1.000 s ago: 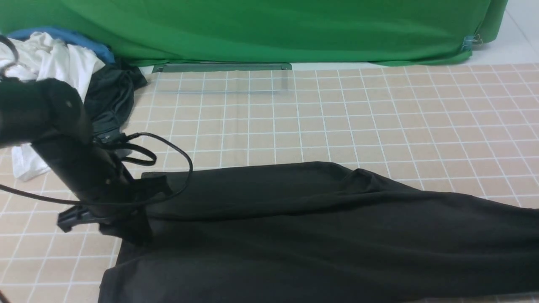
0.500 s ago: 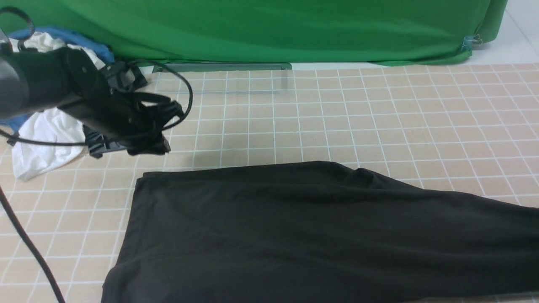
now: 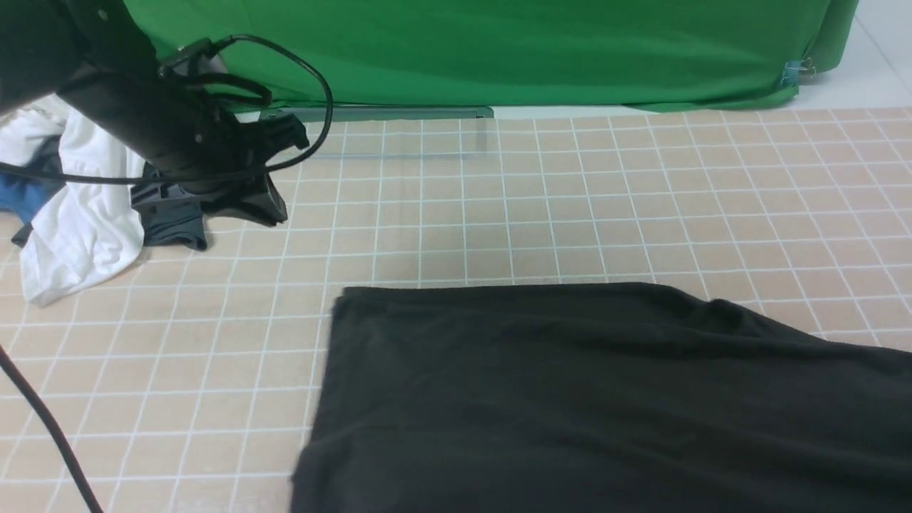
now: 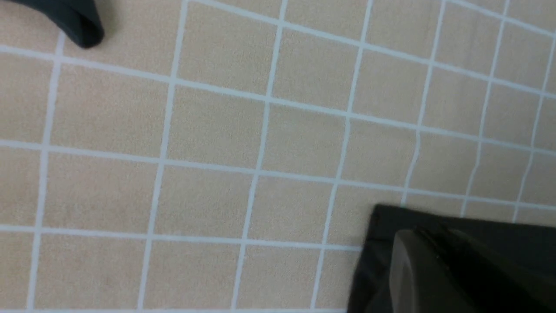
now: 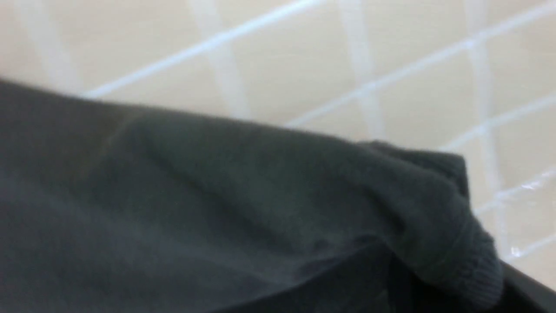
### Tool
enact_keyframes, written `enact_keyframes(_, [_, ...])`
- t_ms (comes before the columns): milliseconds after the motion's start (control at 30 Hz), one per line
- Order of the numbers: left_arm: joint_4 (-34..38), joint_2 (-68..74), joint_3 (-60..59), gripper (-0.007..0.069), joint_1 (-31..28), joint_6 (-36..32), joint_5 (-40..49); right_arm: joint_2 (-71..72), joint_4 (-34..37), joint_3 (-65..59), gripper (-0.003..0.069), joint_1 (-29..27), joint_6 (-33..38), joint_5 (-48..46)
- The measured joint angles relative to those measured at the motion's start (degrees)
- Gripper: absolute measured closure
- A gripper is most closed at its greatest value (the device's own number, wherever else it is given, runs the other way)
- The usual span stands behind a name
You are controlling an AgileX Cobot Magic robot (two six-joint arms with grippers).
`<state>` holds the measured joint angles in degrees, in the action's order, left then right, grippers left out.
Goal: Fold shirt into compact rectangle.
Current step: 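Fold the right end of the dark garment over onto its left end with the right gripper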
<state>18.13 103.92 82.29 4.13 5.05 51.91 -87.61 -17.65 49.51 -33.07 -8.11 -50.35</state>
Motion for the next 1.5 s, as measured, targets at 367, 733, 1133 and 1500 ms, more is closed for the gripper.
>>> enact_keyframes(367, [-1.3,0.0,1.0,0.0610,0.0,-3.7,5.8,4.1,-0.4,5.0,0.0574,4.3,0.4,-3.8])
enact_keyframes(733, [-1.0,-0.5,13.2,0.0610,-3.4,-6.2,17.2,15.0,5.4,20.5,0.0574,6.7,3.0,-17.2])
enact_keyframes(1133, [0.5,-4.3,20.6,0.0610,-5.3,-6.2,17.7,19.2,24.8,23.1,0.0574,40.1,-8.1,-17.5])
enact_keyframes(1500, [2.6,-4.3,20.6,0.0610,-5.3,-6.6,17.7,0.7,25.7,23.1,0.0575,76.5,-19.5,8.0])
